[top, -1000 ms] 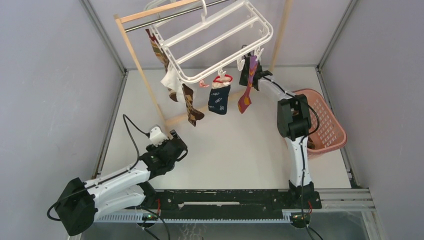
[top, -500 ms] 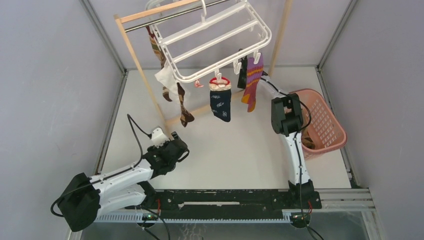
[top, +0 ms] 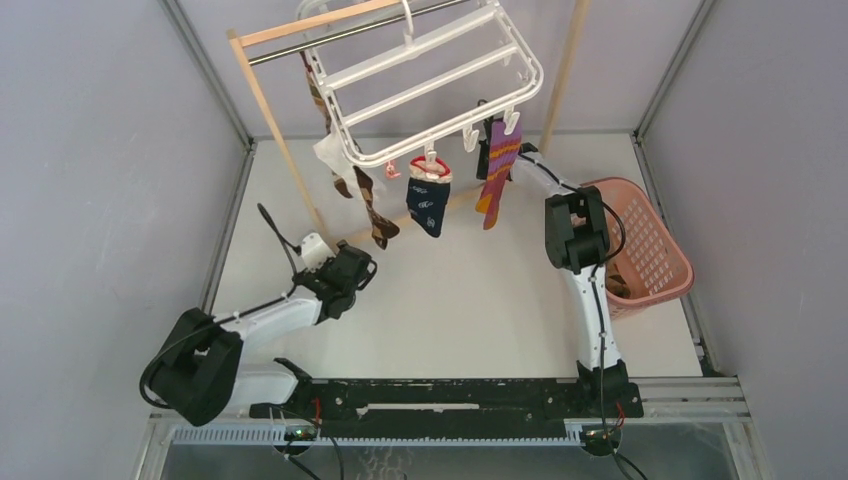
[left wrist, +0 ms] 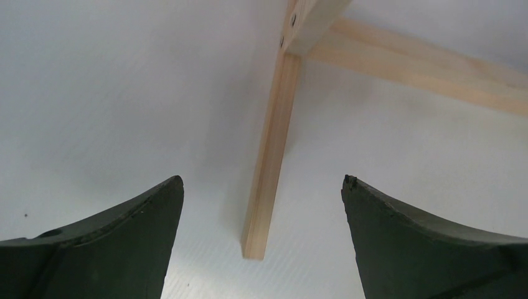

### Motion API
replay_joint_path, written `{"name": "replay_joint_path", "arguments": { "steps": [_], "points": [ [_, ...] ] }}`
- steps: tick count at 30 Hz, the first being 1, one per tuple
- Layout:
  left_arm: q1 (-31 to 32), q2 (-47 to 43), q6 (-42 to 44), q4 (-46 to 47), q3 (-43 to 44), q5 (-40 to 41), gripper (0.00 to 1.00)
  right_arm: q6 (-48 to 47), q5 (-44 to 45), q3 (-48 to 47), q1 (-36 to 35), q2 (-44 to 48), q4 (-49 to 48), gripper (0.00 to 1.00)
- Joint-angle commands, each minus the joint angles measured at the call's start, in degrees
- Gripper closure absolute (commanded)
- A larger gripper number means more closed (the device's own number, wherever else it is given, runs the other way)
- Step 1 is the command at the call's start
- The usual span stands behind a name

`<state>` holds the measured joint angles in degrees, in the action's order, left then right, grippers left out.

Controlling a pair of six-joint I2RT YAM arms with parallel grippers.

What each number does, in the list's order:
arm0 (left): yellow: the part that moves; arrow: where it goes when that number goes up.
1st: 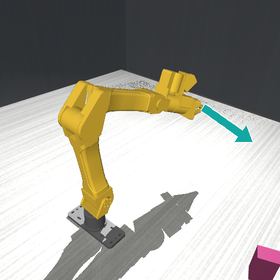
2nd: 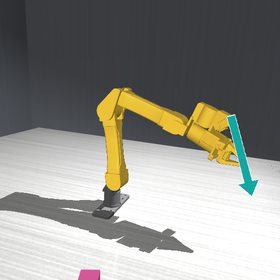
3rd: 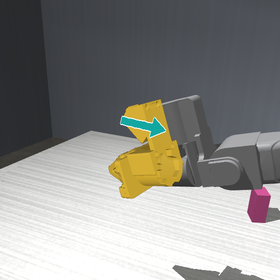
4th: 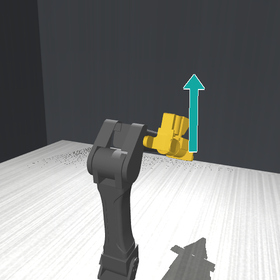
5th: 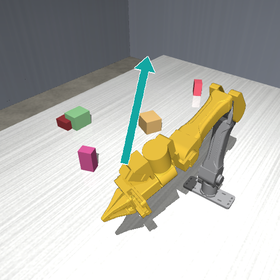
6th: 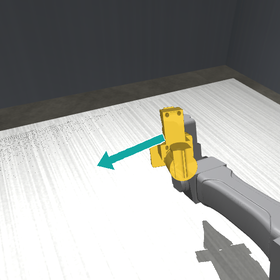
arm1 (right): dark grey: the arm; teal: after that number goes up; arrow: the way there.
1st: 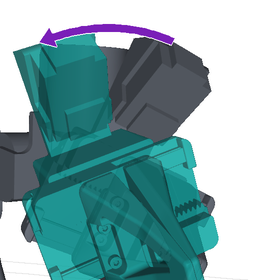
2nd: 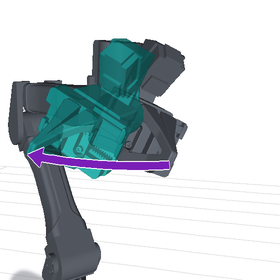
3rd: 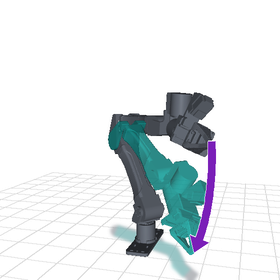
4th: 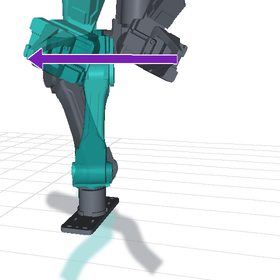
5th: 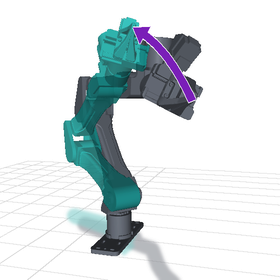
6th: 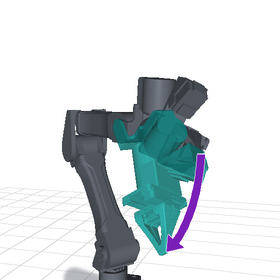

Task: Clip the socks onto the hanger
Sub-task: Adjust the clothesline at the center of the board.

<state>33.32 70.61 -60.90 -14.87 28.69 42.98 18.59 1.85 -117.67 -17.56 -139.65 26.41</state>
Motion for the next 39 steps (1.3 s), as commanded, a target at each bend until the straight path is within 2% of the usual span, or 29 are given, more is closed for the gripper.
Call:
{"name": "replay_joint_path", "arguments": {
  "steps": [1,5,18,25,39],
  "points": [
    [-3.72,3.69,4.13,3.45,4.48,-1.48,0.00,-1.02,-1.23,4.29,0.01,2.72,4.85,0.91],
    [-6.41,5.86,5.49,6.25,5.34,-1.64,0.00,-0.97,-1.04,8.37,0.08,4.69,3.61,0.97],
    [-15.71,14.71,9.42,6.32,15.54,-5.55,0.00,-1.32,-1.23,15.90,-0.96,10.06,2.14,1.00],
    [-17.94,18.09,10.27,6.69,18.68,-7.36,0.00,-0.92,-2.94,20.80,-1.64,13.26,-0.49,1.00],
    [-21.35,20.31,11.00,4.30,25.83,-11.02,0.00,0.28,-5.32,23.09,-3.22,13.13,-1.88,1.00]
  ]
}}
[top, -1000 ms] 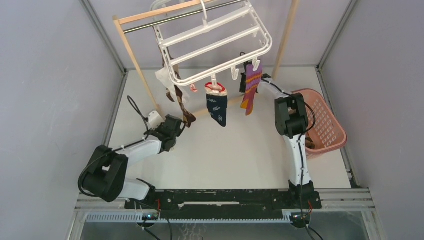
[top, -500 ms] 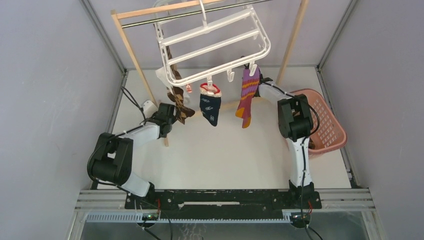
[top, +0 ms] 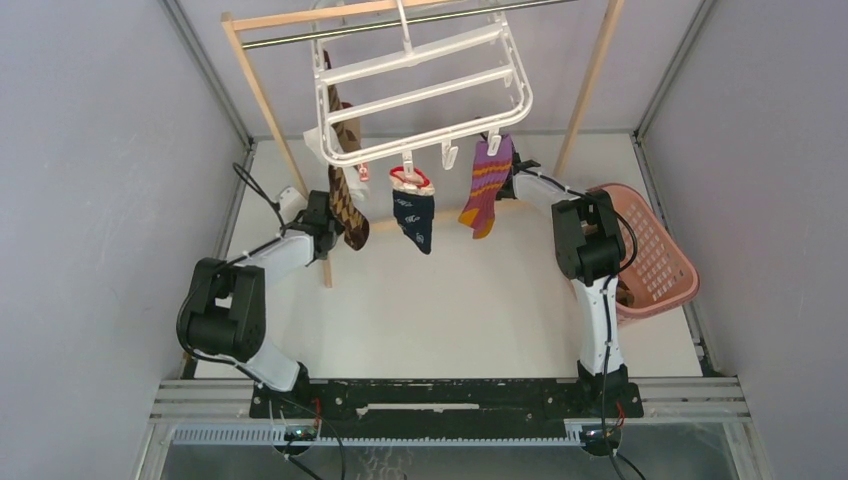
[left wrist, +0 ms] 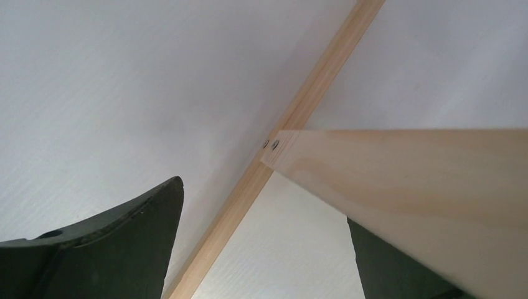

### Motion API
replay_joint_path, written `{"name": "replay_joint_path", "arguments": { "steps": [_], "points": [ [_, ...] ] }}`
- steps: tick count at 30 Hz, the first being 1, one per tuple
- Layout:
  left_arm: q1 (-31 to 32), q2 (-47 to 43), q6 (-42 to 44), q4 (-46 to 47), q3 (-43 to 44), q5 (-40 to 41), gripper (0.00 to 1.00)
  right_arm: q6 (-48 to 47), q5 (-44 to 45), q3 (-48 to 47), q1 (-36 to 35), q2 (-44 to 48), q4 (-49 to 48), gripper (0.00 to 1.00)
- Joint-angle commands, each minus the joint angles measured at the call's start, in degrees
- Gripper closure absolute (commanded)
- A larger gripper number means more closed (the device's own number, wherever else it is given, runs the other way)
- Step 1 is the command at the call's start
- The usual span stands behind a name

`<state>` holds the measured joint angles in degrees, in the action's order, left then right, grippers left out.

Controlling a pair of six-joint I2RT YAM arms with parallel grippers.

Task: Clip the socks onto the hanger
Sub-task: Adjust the clothesline at the center of the board.

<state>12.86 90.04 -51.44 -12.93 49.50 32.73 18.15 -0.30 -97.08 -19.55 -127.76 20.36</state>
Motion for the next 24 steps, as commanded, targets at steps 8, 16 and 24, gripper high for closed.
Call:
{"name": "replay_joint_path", "arguments": {
  "steps": [8,16,24],
  "points": [
    [-2.65,2.63,2.78,1.94,8.30,-0.96,0.00,0.37,-3.45,1.74,-0.95,2.26,4.16,1.00],
    [-2.77,-2.59,1.56,2.27,5.80,0.32,0.00,-0.09,-0.79,4.03,1.09,10.48,-0.17,1.00],
    [-2.75,-16.17,0.31,1.32,-1.33,1.34,0.00,-0.75,2.37,10.63,3.80,22.87,-3.25,0.99]
  ]
}}
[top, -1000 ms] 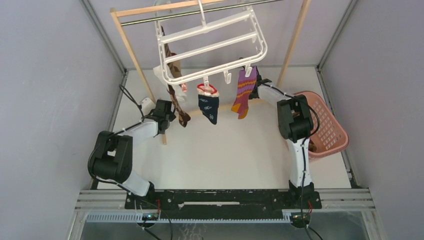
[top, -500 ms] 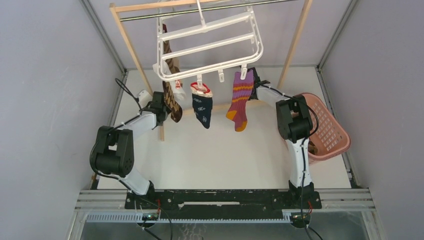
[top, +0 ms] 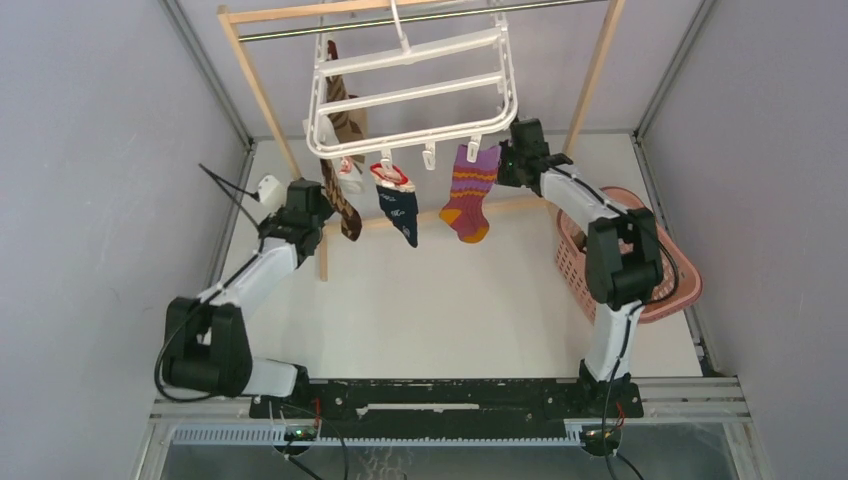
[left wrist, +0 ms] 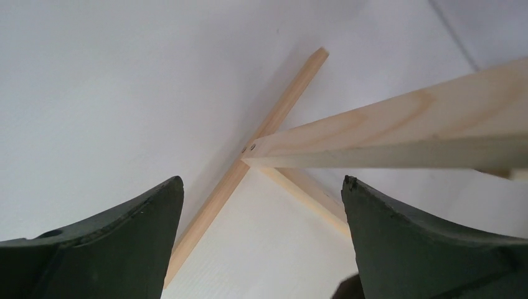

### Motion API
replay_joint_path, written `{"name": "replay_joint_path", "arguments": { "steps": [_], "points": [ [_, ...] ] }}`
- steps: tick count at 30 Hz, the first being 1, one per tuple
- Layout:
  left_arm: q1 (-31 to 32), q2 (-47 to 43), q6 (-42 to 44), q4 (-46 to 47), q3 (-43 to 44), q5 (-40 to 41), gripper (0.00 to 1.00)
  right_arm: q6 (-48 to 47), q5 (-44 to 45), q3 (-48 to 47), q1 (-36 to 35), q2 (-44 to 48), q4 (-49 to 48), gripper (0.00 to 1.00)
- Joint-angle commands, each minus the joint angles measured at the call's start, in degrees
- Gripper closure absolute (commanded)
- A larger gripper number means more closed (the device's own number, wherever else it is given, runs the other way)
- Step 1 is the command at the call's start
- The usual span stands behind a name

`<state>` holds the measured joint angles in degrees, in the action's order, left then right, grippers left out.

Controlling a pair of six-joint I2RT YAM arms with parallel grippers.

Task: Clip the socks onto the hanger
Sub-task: Adjust the clothesline at the center of the board.

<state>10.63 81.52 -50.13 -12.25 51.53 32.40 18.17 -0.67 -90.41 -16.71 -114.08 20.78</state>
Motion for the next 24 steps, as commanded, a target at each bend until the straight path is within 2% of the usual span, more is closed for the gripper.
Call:
{"name": "replay_joint_path", "arguments": {
  "steps": [1,4,6,11,17,20,22,24],
  "points": [
    [-0.48,-9.66,-1.25,0.31,-4.09,1.55,0.00,-1.20,3.29,5.70,0.79,10.84,-4.55,0.97],
    [-0.32,-16.26,-2.45,-0.67,-6.52,1.55,0.00,-2.46,8.57,9.33,-0.95,15.22,-4.03,0.93],
    [0.42,-20.80,-3.26,-1.02,-8.45,1.90,0.00,-3.55,15.23,13.37,-3.04,18.64,-5.29,0.92],
    [2.69,-30.00,-3.81,-1.50,-13.36,2.41,0.00,0.04,22.95,22.20,-4.15,28.57,-8.15,0.91],
    [10.03,-40.59,0.36,-0.01,-19.29,5.62,0.00,1.49,25.24,33.90,-4.50,45.22,-14.37,0.89],
    [14.15,-47.85,4.56,0.42,-20.70,3.85,0.03,0.43,30.20,40.92,-7.56,57.21,-19.49,0.92],
    [17.30,-52.30,7.08,1.13,-21.46,3.08,0.04,-3.12,27.98,45.59,-9.66,66.23,-26.34,0.85],
    [20.21,-55.69,9.63,2.33,-21.88,1.93,0.06,-4.61,22.45,47.20,-9.52,72.61,-28.34,0.73]
  ]
}}
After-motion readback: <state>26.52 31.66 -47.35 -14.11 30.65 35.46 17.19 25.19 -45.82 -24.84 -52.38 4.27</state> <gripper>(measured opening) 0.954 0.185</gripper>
